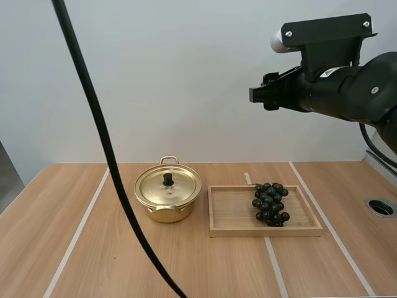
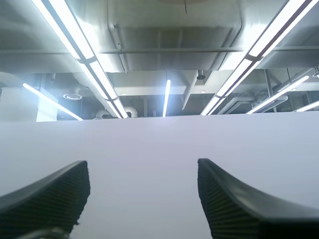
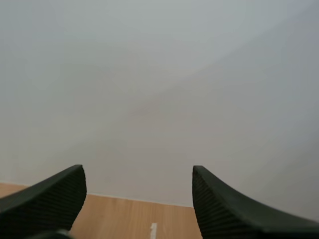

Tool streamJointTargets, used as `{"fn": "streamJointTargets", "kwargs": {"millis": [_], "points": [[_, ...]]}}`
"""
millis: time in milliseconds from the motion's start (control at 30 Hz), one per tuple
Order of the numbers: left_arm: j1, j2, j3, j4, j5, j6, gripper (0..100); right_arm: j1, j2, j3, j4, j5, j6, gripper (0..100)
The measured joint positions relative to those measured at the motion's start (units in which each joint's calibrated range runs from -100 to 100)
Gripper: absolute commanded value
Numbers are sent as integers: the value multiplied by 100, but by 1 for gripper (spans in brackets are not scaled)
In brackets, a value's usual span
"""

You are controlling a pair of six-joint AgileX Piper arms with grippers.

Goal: Open the pot, put the pineapple inside, and close it

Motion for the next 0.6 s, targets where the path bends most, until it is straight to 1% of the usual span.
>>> {"fn": "streamJointTargets", "kwargs": {"millis": [100,167,267,367,433,500,600], "points": [[11,-472,1143,128,-120,-12,100,0,-155,12,0,-502,287,100],[11,-805,1968,302,-226,-21,100,0,-266,27,0,-882,343,100],[11,-1374,3151,599,-776,-31,100,0,-463,223,0,-1376,387,100],[11,-1939,4108,720,-1498,-106,100,0,-595,658,13,-2046,406,100],[-36,-2115,4635,754,-1744,-168,100,0,-625,1008,24,-2503,406,100],[-100,-2155,5042,766,-1822,-202,100,0,-625,1440,24,-2977,406,100],[-121,-2155,5582,807,-1819,-237,100,0,-625,1995,-140,-3372,406,100]]}}
